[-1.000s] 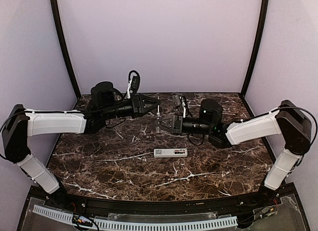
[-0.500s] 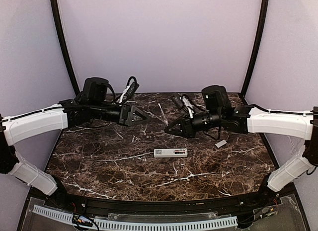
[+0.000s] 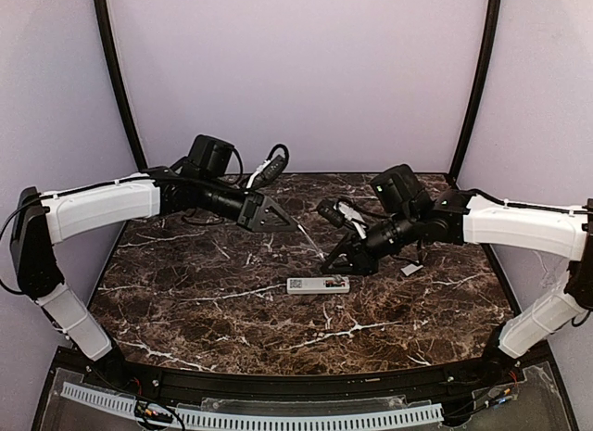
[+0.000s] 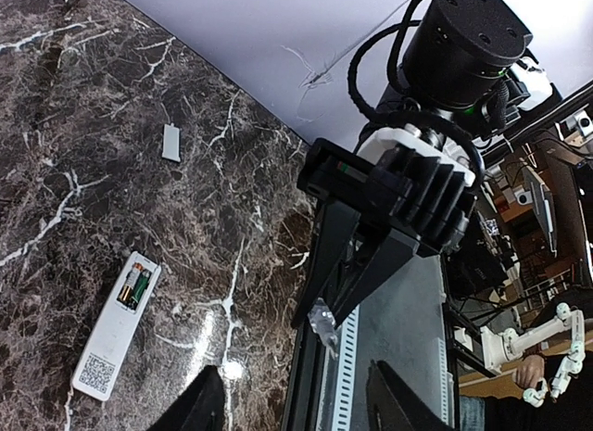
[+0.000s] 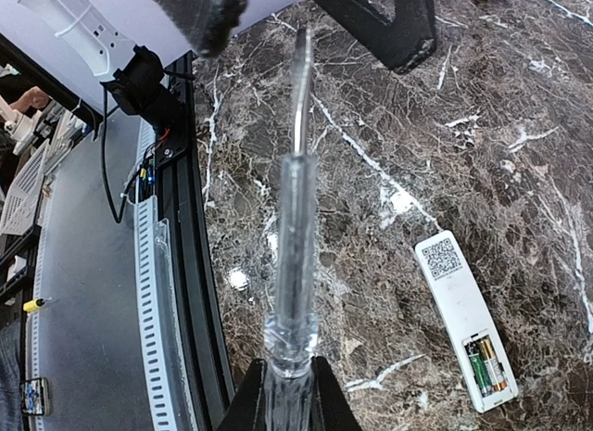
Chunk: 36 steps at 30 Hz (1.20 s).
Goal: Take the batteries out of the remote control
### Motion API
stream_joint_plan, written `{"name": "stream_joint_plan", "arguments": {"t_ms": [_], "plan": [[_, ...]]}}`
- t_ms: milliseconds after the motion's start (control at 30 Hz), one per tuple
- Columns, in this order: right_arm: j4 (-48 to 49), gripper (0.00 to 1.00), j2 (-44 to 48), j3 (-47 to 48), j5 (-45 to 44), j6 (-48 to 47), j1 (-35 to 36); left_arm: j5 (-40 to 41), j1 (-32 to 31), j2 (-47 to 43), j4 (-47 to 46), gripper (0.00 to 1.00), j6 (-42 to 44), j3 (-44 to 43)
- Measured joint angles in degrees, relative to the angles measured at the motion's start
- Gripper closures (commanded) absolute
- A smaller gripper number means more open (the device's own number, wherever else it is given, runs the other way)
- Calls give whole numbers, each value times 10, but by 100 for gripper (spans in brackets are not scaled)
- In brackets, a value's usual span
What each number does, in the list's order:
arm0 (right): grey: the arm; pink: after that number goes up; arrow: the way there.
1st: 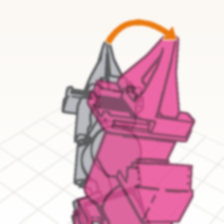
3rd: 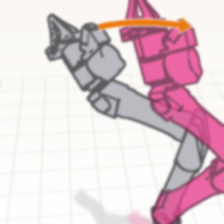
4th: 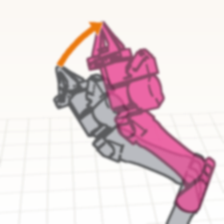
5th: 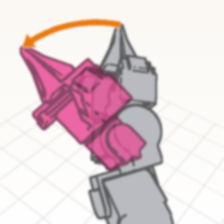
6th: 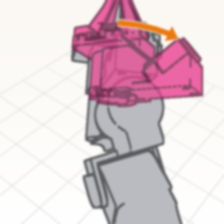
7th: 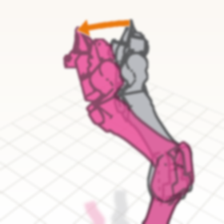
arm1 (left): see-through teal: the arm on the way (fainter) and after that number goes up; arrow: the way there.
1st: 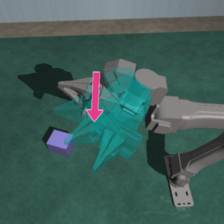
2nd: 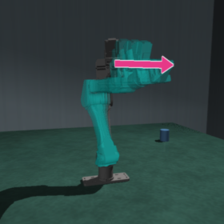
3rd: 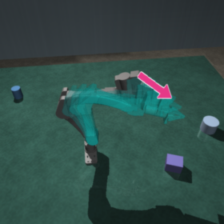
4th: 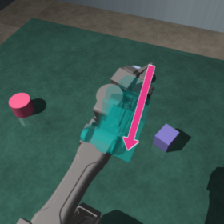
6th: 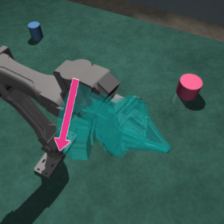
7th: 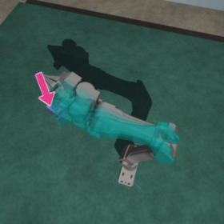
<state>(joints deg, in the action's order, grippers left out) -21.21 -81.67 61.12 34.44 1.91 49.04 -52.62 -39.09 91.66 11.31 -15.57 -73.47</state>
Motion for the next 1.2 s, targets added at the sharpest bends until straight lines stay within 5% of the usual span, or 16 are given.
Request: {"name": "stream_joint_plan", "arguments": {"t_ms": [667,1200], "plan": [[-33,100,0,19,-65,-25,4,-43,-35,78,12,68,0,-44],[-86,100,-9,55,-119,-49,19,-44,-40,89,-40,67,-49,-43]]}}
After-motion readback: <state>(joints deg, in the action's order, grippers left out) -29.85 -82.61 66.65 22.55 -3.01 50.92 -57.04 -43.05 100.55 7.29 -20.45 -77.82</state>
